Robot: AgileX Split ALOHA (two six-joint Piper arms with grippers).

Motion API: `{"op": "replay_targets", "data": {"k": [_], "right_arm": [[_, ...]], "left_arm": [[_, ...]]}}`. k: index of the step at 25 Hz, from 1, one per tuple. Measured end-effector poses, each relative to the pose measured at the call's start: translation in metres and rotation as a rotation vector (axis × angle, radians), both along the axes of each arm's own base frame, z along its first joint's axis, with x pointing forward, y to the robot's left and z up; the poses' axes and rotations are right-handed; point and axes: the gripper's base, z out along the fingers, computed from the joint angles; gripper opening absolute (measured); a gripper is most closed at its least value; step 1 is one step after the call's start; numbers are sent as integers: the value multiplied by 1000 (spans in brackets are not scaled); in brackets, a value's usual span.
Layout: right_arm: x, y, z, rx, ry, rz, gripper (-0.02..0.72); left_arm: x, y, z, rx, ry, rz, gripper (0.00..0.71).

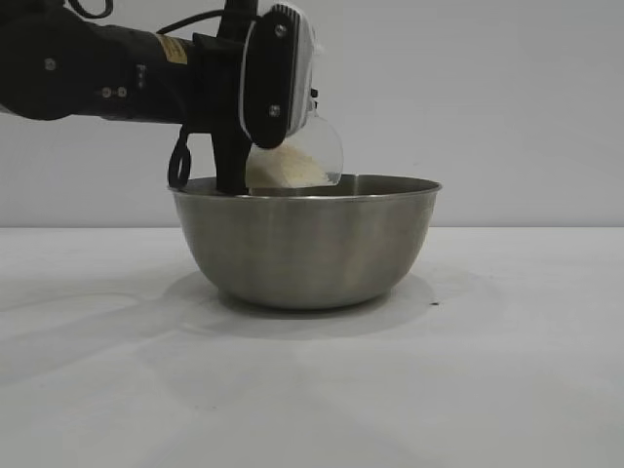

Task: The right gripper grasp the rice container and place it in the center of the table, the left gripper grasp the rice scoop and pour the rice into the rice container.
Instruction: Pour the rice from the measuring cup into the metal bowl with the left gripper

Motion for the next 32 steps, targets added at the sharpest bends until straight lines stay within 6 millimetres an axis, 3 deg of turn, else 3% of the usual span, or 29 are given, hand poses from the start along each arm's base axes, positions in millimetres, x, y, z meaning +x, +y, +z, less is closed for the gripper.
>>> {"op": "replay_targets", "data": {"k": [15, 23, 32], "right_arm": [[0, 0, 0, 0, 0, 0, 358], [0, 0, 0, 0, 0, 0, 358], [0, 0, 0, 0, 0, 0, 358]], "left_arm": [[-4, -4, 0, 271, -251, -32, 0], [-6, -5, 16, 308, -344, -42, 0], [-8, -7, 18, 337, -384, -60, 0]]}}
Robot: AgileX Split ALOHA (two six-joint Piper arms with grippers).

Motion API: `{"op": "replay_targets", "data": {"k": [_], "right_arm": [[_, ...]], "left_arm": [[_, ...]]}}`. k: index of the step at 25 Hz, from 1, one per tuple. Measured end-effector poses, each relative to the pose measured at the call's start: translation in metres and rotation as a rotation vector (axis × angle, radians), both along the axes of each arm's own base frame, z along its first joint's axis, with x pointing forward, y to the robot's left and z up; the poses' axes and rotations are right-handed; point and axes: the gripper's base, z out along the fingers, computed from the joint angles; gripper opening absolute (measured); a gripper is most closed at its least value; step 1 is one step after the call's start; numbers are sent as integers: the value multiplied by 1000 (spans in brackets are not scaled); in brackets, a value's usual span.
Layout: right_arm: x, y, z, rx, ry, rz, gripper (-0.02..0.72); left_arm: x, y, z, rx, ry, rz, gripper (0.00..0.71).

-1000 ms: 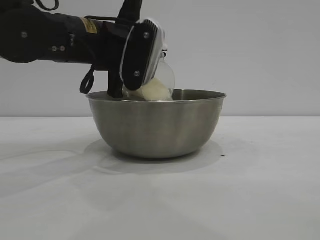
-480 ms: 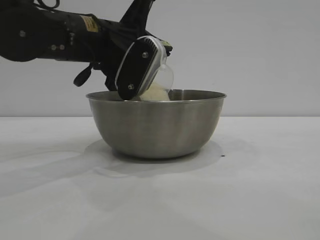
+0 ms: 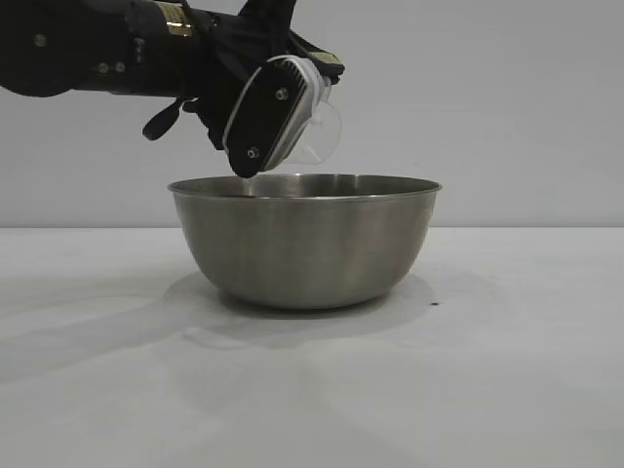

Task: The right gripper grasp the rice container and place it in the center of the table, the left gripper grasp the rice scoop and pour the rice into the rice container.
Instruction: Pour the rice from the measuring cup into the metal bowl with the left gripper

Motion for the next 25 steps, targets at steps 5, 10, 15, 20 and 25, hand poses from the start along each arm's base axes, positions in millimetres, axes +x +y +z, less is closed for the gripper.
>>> {"op": "replay_targets", "data": {"k": [5, 10, 15, 20, 25], "right_arm": [[0, 0, 0, 0, 0, 0, 358], [0, 0, 0, 0, 0, 0, 358], [0, 0, 0, 0, 0, 0, 358], [0, 0, 0, 0, 0, 0, 358], [0, 0, 0, 0, 0, 0, 358]], "left_arm": [[0, 1, 4, -75, 63, -1, 0], [3, 5, 10, -311, 269, 16, 0], [6, 9, 17, -551, 452, 23, 0], [12, 17, 18, -881, 682, 47, 0], [17, 26, 19, -1255, 886, 58, 0]]}}
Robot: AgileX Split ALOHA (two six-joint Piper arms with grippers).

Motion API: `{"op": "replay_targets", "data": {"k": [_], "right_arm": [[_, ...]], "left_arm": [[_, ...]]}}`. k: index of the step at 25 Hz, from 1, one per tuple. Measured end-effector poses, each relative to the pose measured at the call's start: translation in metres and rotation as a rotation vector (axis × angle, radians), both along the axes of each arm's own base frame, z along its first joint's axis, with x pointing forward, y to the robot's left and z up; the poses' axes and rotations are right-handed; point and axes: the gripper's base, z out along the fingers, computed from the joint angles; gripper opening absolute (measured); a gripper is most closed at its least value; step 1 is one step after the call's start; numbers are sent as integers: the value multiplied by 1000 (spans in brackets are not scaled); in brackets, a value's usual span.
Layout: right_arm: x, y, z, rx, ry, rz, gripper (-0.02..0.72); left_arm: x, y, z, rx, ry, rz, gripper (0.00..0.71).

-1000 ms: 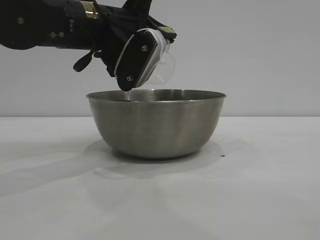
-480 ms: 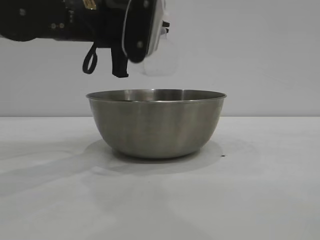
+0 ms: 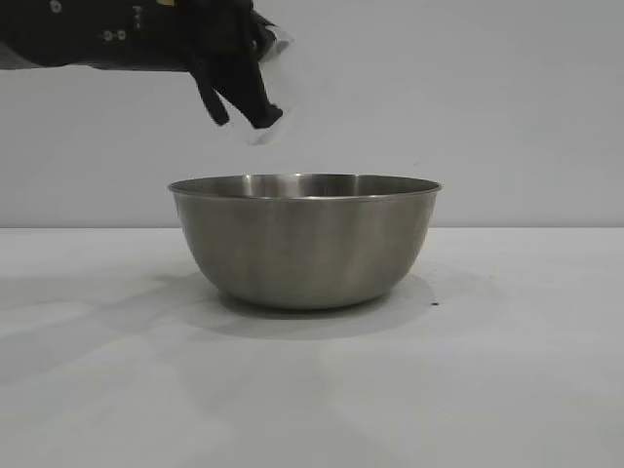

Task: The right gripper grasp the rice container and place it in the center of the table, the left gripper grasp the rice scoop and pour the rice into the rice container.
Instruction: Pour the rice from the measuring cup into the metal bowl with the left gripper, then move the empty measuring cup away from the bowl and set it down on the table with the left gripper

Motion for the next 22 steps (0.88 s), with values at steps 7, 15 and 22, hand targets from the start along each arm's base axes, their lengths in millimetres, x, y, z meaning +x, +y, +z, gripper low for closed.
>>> {"op": "replay_targets", "data": {"k": [7, 15, 22], "right_arm": [[0, 0, 0, 0, 0, 0, 358], [0, 0, 0, 0, 0, 0, 358], [0, 0, 0, 0, 0, 0, 358]], "left_arm": [[4, 14, 9, -316, 118, 95, 0], [-18, 46, 13, -495, 200, 273, 0], [-50, 76, 1, -587, 292, 420, 0]]}}
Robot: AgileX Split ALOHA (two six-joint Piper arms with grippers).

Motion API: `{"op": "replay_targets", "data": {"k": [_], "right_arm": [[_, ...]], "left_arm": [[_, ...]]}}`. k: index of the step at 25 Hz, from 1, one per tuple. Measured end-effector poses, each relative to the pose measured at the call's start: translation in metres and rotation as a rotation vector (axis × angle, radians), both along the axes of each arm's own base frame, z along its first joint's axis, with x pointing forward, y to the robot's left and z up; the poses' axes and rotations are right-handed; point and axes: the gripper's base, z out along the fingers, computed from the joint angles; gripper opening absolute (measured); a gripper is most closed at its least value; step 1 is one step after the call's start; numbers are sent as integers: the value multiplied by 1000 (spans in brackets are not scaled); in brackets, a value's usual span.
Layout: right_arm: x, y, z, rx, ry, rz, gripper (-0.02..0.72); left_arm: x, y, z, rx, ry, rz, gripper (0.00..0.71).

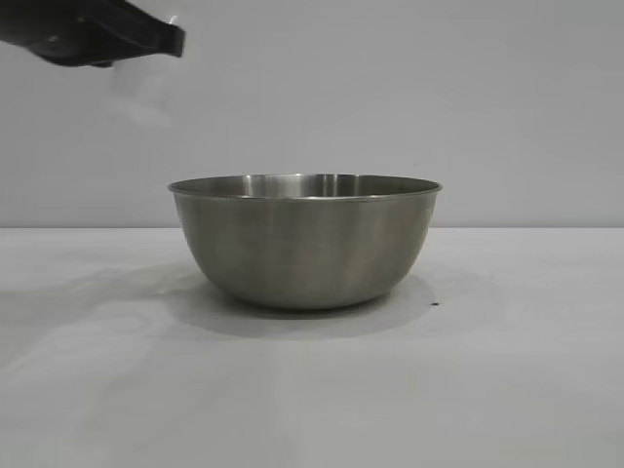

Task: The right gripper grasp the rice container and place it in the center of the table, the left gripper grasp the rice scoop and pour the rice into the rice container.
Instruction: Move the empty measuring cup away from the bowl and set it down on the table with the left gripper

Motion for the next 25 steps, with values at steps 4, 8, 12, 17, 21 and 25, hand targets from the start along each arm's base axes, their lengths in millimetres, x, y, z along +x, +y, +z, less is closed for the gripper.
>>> {"op": "replay_targets", "data": {"k": [4, 8, 12, 17, 21, 25], "right_arm": [[0, 0, 0, 0, 0, 0, 358], [0, 0, 0, 0, 0, 0, 358], [0, 0, 0, 0, 0, 0, 358], [0, 0, 0, 0, 0, 0, 358], [0, 0, 0, 0, 0, 0, 358], [0, 0, 0, 0, 0, 0, 358]], "left_arm": [[-11, 10, -11, -57, 51, 45, 0], [-20, 17, -21, -79, 95, 72, 0], [-25, 31, -29, -113, 123, 84, 0], [-25, 45, -38, -131, 145, 48, 0], [-23, 44, -56, -133, 197, 24, 0], [-23, 43, -69, -154, 235, 24, 0]]}}
